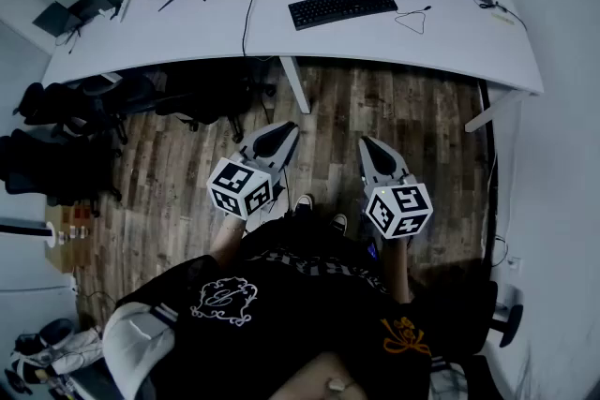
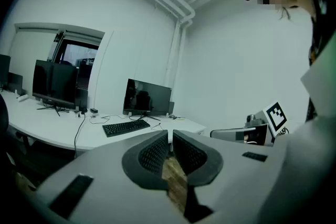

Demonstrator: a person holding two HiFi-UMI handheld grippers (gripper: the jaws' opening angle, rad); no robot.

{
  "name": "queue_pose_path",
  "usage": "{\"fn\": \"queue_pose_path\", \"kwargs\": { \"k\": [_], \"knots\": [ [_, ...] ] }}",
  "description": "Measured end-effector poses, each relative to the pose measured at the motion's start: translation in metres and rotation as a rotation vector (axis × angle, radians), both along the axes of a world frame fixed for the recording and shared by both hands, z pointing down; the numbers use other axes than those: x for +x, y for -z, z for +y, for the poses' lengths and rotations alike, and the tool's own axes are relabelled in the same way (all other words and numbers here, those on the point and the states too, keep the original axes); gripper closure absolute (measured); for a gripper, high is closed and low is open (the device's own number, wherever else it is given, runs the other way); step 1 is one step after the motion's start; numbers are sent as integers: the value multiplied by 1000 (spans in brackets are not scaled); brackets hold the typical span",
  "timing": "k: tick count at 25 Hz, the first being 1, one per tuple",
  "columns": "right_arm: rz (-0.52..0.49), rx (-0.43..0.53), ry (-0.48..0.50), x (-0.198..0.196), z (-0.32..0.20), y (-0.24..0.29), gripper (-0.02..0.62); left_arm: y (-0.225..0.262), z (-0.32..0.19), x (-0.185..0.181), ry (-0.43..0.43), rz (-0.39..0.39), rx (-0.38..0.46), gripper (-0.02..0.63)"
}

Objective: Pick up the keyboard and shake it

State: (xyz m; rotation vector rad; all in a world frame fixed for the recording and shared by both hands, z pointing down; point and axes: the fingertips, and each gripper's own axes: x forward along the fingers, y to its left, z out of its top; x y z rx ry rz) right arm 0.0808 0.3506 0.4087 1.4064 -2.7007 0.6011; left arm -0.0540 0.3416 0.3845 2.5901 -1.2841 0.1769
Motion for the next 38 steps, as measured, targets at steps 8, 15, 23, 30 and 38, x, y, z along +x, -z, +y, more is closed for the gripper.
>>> {"fn": "queue_pose_path", "kwargs": {
  "k": [8, 15, 23, 30, 38],
  "knots": [
    [-2, 1, 24, -43, -19, 4, 581, 3, -21, -37, 14, 23, 14, 565],
    [-6, -7, 26, -75, -38, 5, 581, 1, -38, -65, 5, 39, 23, 565],
    [2, -28, 32, -110, -61, 4, 581, 1, -62, -92, -14, 47, 35, 565],
    [15, -38, 27, -141, -83, 2, 581, 1, -86, -114, -48, 38, 45, 565],
    [26, -62, -18, -163, -92, -9, 581, -8, -102, -134, -96, 54, 34, 565]
  ]
}}
